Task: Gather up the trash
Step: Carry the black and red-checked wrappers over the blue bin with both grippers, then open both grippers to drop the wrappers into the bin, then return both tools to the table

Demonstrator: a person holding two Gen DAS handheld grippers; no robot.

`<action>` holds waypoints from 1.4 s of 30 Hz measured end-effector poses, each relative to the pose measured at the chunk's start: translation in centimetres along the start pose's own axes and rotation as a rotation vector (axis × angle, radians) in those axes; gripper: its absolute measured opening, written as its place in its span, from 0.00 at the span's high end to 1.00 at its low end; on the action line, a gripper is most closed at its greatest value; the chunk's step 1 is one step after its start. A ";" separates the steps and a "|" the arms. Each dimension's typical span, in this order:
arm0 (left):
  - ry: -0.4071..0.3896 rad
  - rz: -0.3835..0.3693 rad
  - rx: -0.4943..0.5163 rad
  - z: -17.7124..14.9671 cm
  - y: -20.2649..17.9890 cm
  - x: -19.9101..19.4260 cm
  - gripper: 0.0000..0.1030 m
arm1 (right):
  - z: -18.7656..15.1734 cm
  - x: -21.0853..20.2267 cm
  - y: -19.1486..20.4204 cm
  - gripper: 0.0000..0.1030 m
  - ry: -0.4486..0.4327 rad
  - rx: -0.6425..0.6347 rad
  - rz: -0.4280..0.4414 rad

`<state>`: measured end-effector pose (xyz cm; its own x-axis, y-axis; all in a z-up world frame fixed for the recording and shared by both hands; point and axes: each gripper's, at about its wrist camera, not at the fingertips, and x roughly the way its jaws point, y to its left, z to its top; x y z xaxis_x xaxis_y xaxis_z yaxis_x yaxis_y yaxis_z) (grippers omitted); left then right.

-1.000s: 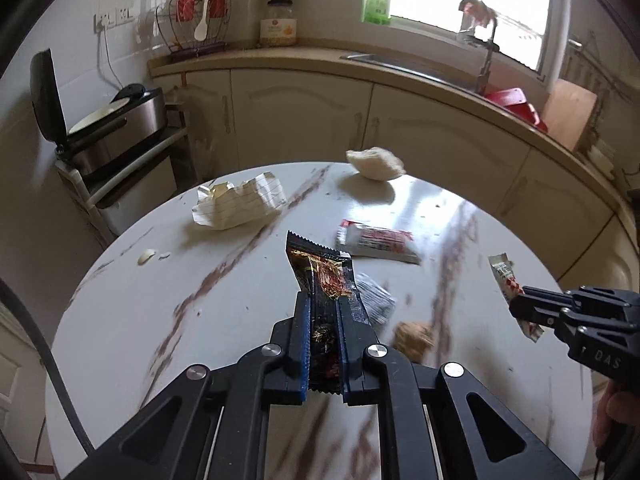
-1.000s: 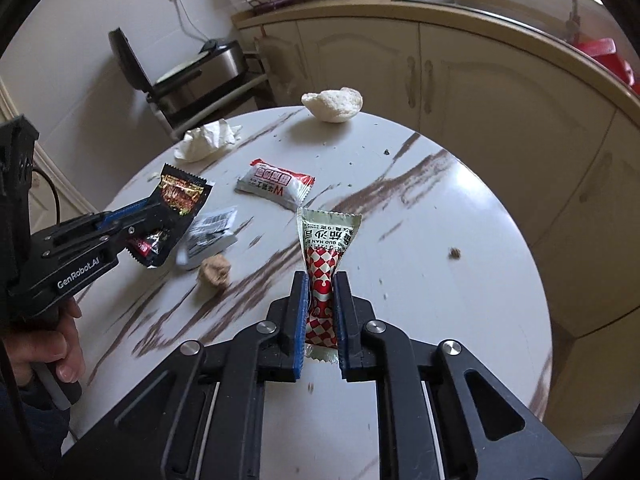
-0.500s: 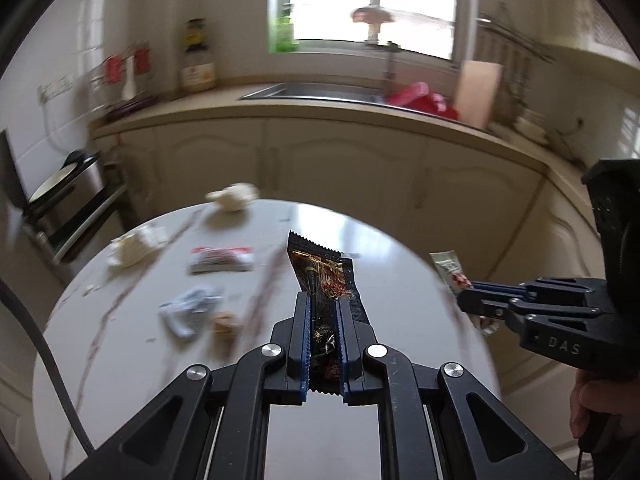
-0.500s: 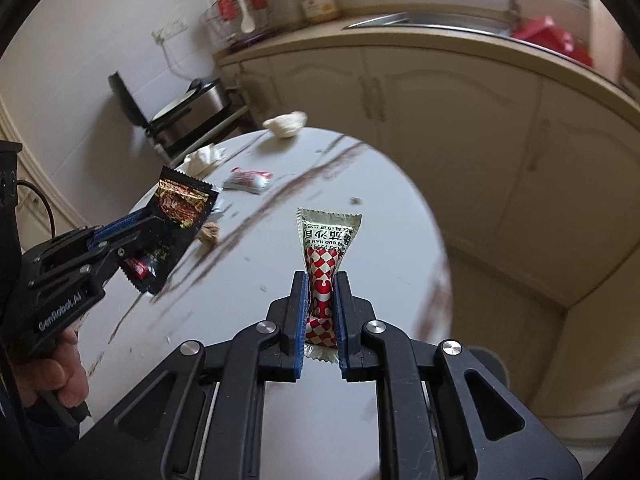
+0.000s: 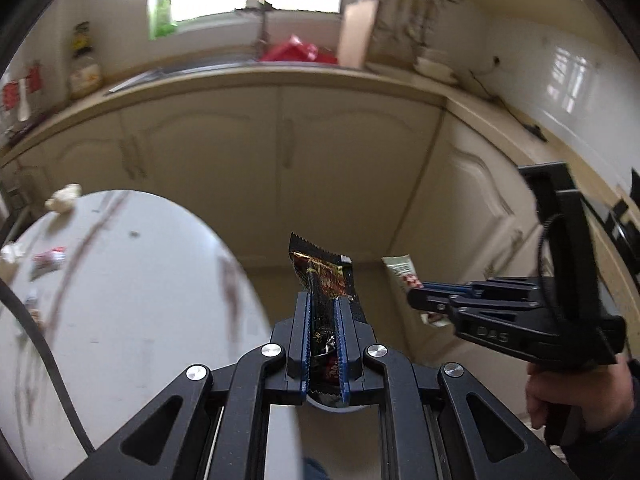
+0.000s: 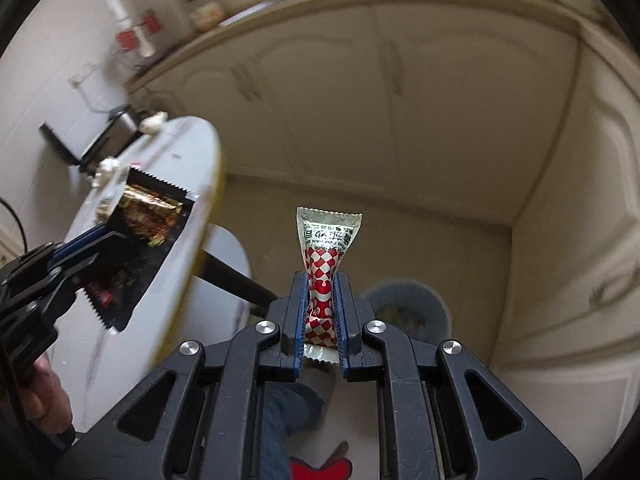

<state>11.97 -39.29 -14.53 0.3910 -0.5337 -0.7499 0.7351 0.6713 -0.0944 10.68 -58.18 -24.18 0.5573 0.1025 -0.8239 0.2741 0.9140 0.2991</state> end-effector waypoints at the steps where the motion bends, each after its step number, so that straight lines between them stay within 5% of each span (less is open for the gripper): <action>1: 0.011 -0.008 0.011 -0.1 -0.8 0.5 0.93 | -0.3 0.2 -0.6 0.88 0.007 0.010 -0.003; 11: 0.134 -0.024 0.053 0.5 -3.6 8.1 0.93 | -2.8 6.5 -6.4 0.86 0.134 0.117 -0.004; 14: 0.132 -0.016 0.056 1.2 -3.3 8.3 0.92 | -3.5 9.8 -7.9 0.76 0.198 0.150 0.000; 18: 0.099 0.021 0.048 1.9 -2.6 6.9 0.85 | -4.4 11.7 -9.6 0.25 0.218 0.209 -0.007; 21: 0.059 0.055 0.024 1.8 -2.0 5.1 0.57 | -4.7 11.0 -10.0 0.20 0.195 0.226 -0.007; 23: 0.018 0.080 0.001 1.4 -1.8 3.2 0.29 | -4.4 10.2 -10.1 0.14 0.170 0.235 -0.018; 26: -0.029 0.124 -0.021 0.7 -0.8 0.6 0.24 | -3.6 8.2 -9.3 0.12 0.103 0.244 -0.011; 32: -0.117 0.256 -0.102 -1.4 2.9 -5.8 0.09 | -0.4 2.8 -3.5 0.11 -0.041 0.153 0.036; 42: -0.187 0.503 -0.255 -7.0 10.4 -15.2 0.04 | 5.9 -1.8 13.8 0.02 -0.196 -0.124 0.176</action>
<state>9.82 -20.62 -8.73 0.7653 -0.1837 -0.6169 0.2866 0.9554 0.0711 18.09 -48.04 -15.77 0.7319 0.1974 -0.6521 0.0680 0.9312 0.3582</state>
